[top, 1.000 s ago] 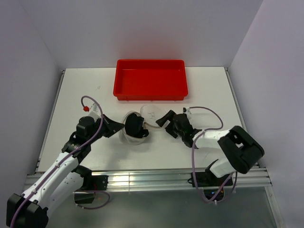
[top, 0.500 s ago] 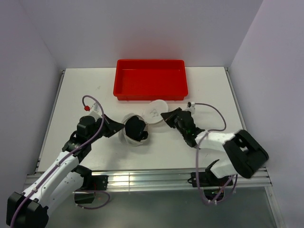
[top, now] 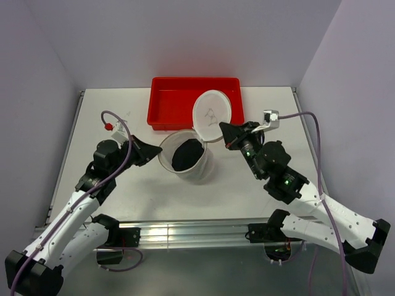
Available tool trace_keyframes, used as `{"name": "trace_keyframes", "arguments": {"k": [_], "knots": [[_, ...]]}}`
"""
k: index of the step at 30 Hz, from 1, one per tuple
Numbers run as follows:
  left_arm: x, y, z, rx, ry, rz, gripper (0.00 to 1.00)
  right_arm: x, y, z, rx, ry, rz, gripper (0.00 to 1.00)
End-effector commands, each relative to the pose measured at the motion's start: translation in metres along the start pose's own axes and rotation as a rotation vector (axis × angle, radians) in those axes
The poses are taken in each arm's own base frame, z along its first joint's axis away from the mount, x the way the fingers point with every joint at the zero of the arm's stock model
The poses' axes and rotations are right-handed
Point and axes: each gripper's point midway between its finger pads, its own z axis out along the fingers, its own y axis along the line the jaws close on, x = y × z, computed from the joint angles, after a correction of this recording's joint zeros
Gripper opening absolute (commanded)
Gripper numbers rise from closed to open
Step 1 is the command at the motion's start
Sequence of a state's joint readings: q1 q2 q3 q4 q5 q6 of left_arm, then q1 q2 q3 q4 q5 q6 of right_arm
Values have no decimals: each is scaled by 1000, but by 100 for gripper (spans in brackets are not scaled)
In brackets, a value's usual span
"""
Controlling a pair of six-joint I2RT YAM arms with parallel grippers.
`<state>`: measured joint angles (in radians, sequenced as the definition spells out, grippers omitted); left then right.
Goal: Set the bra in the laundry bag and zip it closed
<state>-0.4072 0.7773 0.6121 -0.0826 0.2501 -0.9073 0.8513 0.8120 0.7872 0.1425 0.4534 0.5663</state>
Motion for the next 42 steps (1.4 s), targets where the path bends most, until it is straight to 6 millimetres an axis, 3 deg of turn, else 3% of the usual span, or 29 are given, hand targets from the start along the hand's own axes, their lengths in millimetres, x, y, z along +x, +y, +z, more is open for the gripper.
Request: {"name": "trace_keyframes", "arguments": {"k": [1, 7, 10, 15, 20, 24, 27, 33, 36, 39, 40, 41, 42], "knots": [[-1, -13, 4, 61, 8, 6, 0, 48, -46, 4, 183, 171, -238, 0], [15, 1, 15, 25, 73, 24, 0, 64, -48, -3, 144, 203, -219, 0], [16, 13, 21, -17, 58, 29, 0, 80, -61, -7, 172, 225, -213, 0], [15, 6, 30, 14, 60, 38, 0, 98, -77, -14, 200, 259, -210, 0], [8, 21, 39, -60, 45, 97, 0, 100, -80, -16, 196, 243, -187, 0], [22, 44, 37, -109, 63, 94, 0, 106, -84, -16, 203, 241, -176, 0], [28, 52, 34, -126, 62, 85, 0, 98, -90, -18, 224, 204, -191, 0], [19, 31, 39, -58, 58, 96, 0, 69, -75, -19, 174, 165, -285, 0], [14, 21, 45, -30, 62, 106, 0, 65, -54, -20, 88, 175, -342, 1], [9, 20, 51, -36, 58, 116, 0, 86, -12, -24, -78, 253, -375, 4], [9, 22, 52, -44, 59, 118, 0, 104, -4, -24, -108, 310, -406, 5], [7, 22, 53, -46, 54, 120, 0, 118, 17, -33, -174, 371, -433, 10], [5, 22, 54, -50, 46, 121, 0, 140, 20, -33, -186, 438, -494, 14]]}}
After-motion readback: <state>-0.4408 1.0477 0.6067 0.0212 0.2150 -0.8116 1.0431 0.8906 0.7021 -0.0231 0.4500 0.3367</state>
